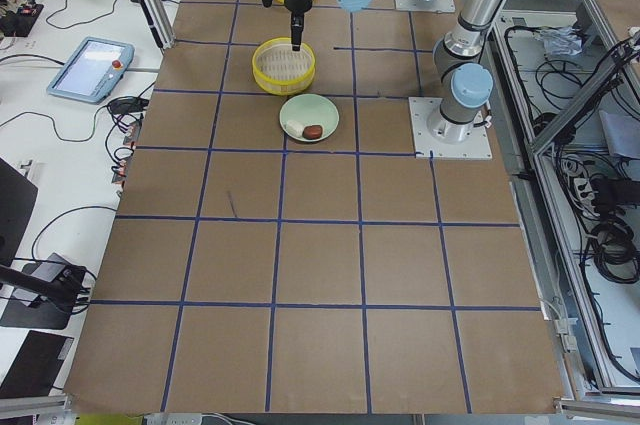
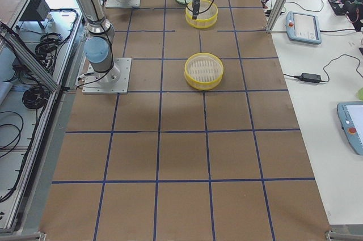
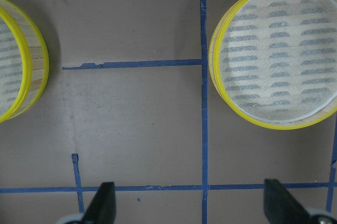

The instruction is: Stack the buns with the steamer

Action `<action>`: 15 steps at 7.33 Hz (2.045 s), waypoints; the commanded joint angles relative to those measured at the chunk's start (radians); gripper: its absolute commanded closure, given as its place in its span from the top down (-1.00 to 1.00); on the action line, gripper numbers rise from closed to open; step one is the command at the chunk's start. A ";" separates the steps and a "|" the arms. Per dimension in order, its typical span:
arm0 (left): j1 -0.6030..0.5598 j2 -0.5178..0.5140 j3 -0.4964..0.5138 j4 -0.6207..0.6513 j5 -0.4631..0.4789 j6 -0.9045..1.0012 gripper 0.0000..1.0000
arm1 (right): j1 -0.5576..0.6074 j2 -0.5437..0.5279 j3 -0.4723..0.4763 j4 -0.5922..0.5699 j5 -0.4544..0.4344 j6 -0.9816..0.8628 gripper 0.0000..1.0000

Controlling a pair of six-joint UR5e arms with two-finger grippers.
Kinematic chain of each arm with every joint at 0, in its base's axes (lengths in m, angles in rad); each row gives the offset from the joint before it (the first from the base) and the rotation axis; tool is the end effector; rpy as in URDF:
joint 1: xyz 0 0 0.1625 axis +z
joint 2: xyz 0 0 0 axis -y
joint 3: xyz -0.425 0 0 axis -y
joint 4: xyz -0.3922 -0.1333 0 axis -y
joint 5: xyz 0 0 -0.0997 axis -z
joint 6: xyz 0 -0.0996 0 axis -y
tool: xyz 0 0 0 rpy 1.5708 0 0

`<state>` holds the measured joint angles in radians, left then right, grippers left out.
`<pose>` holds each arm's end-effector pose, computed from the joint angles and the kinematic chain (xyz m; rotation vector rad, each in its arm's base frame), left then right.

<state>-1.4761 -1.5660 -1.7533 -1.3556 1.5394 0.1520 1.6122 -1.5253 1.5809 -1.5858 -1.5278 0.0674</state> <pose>-0.0897 -0.4981 0.4224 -0.0901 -3.1131 0.0640 0.1584 -0.5004 0.4618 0.0416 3.0999 0.0665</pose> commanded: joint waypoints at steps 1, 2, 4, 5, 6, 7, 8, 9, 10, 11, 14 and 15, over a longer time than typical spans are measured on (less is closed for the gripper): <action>0.035 -0.003 -0.096 0.012 0.005 0.073 1.00 | 0.000 0.001 -0.001 0.000 0.000 0.000 1.00; 0.080 -0.020 -0.106 0.012 0.057 0.083 1.00 | 0.000 -0.001 -0.001 0.000 0.000 0.000 1.00; 0.141 -0.046 -0.135 0.018 0.132 0.164 1.00 | 0.000 -0.003 -0.001 -0.002 0.000 0.000 1.00; 0.151 -0.089 -0.152 0.065 0.133 0.165 1.00 | 0.000 -0.003 -0.001 0.000 0.000 -0.001 1.00; 0.151 -0.135 -0.159 0.111 0.133 0.166 1.00 | 0.000 0.000 0.001 0.000 0.000 -0.001 1.00; 0.151 -0.187 -0.160 0.159 0.136 0.167 1.00 | 0.000 -0.001 0.001 0.000 0.000 -0.001 1.00; 0.152 -0.230 -0.160 0.206 0.140 0.169 1.00 | -0.002 0.000 -0.002 -0.003 0.000 0.000 1.00; 0.152 -0.253 -0.160 0.229 0.165 0.169 1.00 | -0.002 -0.001 -0.004 -0.008 0.000 0.000 1.00; 0.152 -0.256 -0.160 0.231 0.166 0.169 1.00 | -0.003 -0.003 -0.002 -0.007 0.000 -0.001 1.00; 0.152 -0.273 -0.160 0.234 0.165 0.167 1.00 | -0.015 -0.003 -0.005 -0.007 0.000 -0.001 1.00; 0.152 -0.351 -0.161 0.320 0.166 0.169 0.78 | -0.095 -0.006 -0.036 0.012 0.003 -0.002 1.00; 0.152 -0.382 -0.161 0.360 0.166 0.169 0.65 | -0.142 -0.001 -0.030 0.013 0.000 -0.001 1.00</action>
<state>-1.3238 -1.9119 -1.9143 -1.0382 1.7057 0.3206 1.5212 -1.5302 1.5471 -1.5757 -1.5266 0.0656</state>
